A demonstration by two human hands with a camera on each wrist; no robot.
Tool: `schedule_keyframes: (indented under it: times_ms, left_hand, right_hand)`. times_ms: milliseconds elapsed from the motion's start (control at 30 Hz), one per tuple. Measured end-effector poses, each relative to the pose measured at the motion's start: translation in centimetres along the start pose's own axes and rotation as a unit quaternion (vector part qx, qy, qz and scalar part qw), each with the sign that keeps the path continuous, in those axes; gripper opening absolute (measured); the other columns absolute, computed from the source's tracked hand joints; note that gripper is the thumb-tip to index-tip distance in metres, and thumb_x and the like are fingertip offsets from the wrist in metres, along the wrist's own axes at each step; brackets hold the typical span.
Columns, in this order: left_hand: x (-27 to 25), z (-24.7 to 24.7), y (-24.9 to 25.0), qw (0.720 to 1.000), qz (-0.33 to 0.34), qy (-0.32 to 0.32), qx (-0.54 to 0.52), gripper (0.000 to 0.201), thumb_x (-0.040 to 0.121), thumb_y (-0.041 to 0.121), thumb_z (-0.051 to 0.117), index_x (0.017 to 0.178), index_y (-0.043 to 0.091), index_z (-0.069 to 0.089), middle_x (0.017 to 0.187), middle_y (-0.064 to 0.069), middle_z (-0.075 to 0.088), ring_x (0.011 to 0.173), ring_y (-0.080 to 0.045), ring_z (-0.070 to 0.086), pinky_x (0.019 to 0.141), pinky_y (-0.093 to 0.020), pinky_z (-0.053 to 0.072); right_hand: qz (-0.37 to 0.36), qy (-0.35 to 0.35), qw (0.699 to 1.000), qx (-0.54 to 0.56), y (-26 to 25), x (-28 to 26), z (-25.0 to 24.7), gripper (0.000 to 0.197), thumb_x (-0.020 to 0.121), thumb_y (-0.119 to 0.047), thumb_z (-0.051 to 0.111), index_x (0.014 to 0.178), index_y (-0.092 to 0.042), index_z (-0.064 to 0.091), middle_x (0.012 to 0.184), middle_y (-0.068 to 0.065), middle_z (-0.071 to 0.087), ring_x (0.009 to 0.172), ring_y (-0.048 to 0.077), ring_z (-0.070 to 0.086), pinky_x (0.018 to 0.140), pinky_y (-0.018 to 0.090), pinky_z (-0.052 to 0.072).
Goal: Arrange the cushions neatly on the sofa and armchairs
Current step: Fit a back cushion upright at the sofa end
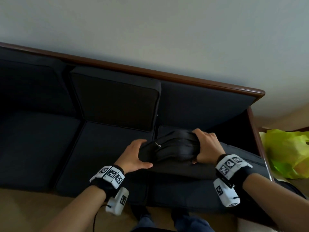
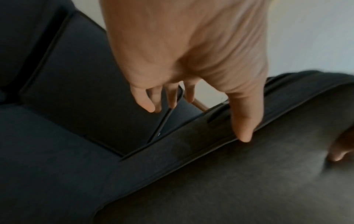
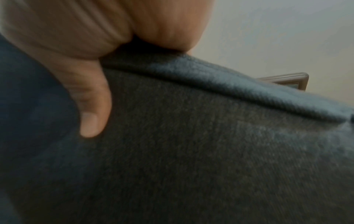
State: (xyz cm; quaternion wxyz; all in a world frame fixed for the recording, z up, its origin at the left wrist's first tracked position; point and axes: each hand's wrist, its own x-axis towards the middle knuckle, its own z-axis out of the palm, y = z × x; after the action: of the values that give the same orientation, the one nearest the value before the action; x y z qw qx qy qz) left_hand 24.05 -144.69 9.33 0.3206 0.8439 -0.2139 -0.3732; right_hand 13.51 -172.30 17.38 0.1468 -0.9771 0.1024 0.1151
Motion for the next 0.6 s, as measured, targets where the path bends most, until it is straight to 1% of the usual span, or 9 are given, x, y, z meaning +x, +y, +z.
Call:
schedule_keyframes:
  times_ms: [100, 167, 200, 300, 400, 433, 500, 533, 600]
  left_hand:
    - [0.2, -2.8, 2.6, 0.995, 0.068, -0.026, 0.073, 0.121, 0.057, 0.049, 0.089, 0.152, 0.039, 0.016, 0.162, 0.013, 0.014, 0.149, -0.014, 0.015, 0.121, -0.055, 0.015]
    - [-0.2, -4.9, 4.4, 0.992, 0.086, -0.039, 0.085, 0.124, 0.05, 0.049, 0.092, 0.15, 0.041, 0.02, 0.157, 0.013, 0.027, 0.144, -0.013, 0.027, 0.12, -0.049, 0.02]
    - [-0.5, -5.7, 5.4, 0.99, 0.094, -0.027, 0.099, 0.121, 0.047, 0.05, 0.093, 0.148, 0.04, 0.026, 0.152, 0.013, 0.037, 0.139, -0.011, 0.035, 0.119, -0.042, 0.026]
    - [-1.5, -6.6, 8.2, 0.972, 0.122, 0.051, 0.192, 0.114, 0.042, 0.061, 0.087, 0.142, 0.038, 0.037, 0.133, 0.014, 0.051, 0.122, -0.01, 0.048, 0.109, -0.03, 0.033]
    - [-1.3, -4.2, 10.2, 0.957, 0.141, 0.097, 0.235, 0.111, 0.04, 0.073, 0.073, 0.14, 0.038, 0.04, 0.126, 0.012, 0.057, 0.113, -0.012, 0.051, 0.105, -0.031, 0.034]
    - [-1.0, -2.9, 10.9, 0.954, 0.146, 0.101, 0.24, 0.11, 0.041, 0.074, 0.071, 0.14, 0.036, 0.041, 0.126, 0.012, 0.057, 0.114, -0.012, 0.051, 0.104, -0.031, 0.033]
    - [0.2, 0.0, 12.7, 0.948, 0.152, 0.108, 0.258, 0.108, 0.045, 0.076, 0.068, 0.141, 0.034, 0.04, 0.13, 0.013, 0.055, 0.117, -0.012, 0.049, 0.104, -0.031, 0.031]
    - [0.9, 1.4, 13.9, 0.943, 0.153, 0.109, 0.275, 0.108, 0.047, 0.077, 0.066, 0.143, 0.034, 0.039, 0.132, 0.012, 0.053, 0.119, -0.013, 0.047, 0.105, -0.032, 0.03]
    - [2.3, 4.5, 16.7, 0.931, 0.151, 0.107, 0.315, 0.109, 0.051, 0.078, 0.066, 0.145, 0.034, 0.035, 0.136, 0.01, 0.05, 0.122, -0.015, 0.045, 0.106, -0.034, 0.029]
  right_hand:
    - [-0.035, 0.059, 0.993, 0.096, 0.6, -1.5, -2.9, 0.09, 0.028, -0.043, 0.085, 0.109, -0.016, 0.057, 0.088, -0.01, 0.062, 0.081, 0.015, 0.06, 0.074, 0.026, 0.041]
    - [-0.069, 0.085, 0.982, 0.153, 1.2, -2.4, -4.3, 0.086, 0.029, -0.046, 0.086, 0.106, -0.025, 0.053, 0.088, -0.023, 0.058, 0.079, 0.005, 0.059, 0.068, 0.018, 0.042]
    - [-0.077, 0.096, 0.975, 0.182, 1.6, -2.8, -4.6, 0.085, 0.03, -0.048, 0.087, 0.105, -0.027, 0.051, 0.091, -0.024, 0.06, 0.08, 0.004, 0.062, 0.068, 0.016, 0.045]
    - [-0.074, 0.129, 0.95, 0.273, 4.1, -3.9, -3.5, 0.085, 0.034, -0.048, 0.091, 0.108, -0.026, 0.055, 0.095, -0.011, 0.069, 0.089, 0.007, 0.069, 0.073, 0.025, 0.055]
    - [-0.024, 0.122, 0.942, 0.312, 7.1, -4.6, -1.0, 0.094, 0.035, -0.037, 0.094, 0.116, -0.049, 0.047, 0.103, -0.013, 0.068, 0.1, 0.012, 0.068, 0.084, 0.035, 0.057]
    - [0.011, 0.11, 0.946, 0.306, 8.2, -4.8, -0.3, 0.101, 0.034, -0.026, 0.096, 0.118, -0.05, 0.043, 0.105, -0.014, 0.065, 0.103, 0.016, 0.066, 0.086, 0.038, 0.056]
    - [0.088, 0.082, 0.94, 0.319, 10.5, -5.4, 0.7, 0.106, 0.04, -0.002, 0.093, 0.123, -0.039, 0.038, 0.107, -0.011, 0.06, 0.112, 0.025, 0.062, 0.086, 0.033, 0.052]
    - [0.108, 0.082, 0.932, 0.336, 11.7, -5.8, 0.6, 0.105, 0.043, 0.001, 0.091, 0.124, -0.038, 0.037, 0.109, -0.011, 0.058, 0.116, 0.026, 0.059, 0.086, 0.029, 0.049]
    - [0.114, 0.115, 0.927, 0.338, 14.0, -6.9, -0.4, 0.107, 0.042, -0.018, 0.089, 0.131, -0.04, 0.035, 0.12, -0.011, 0.055, 0.122, 0.023, 0.053, 0.092, 0.03, 0.045]
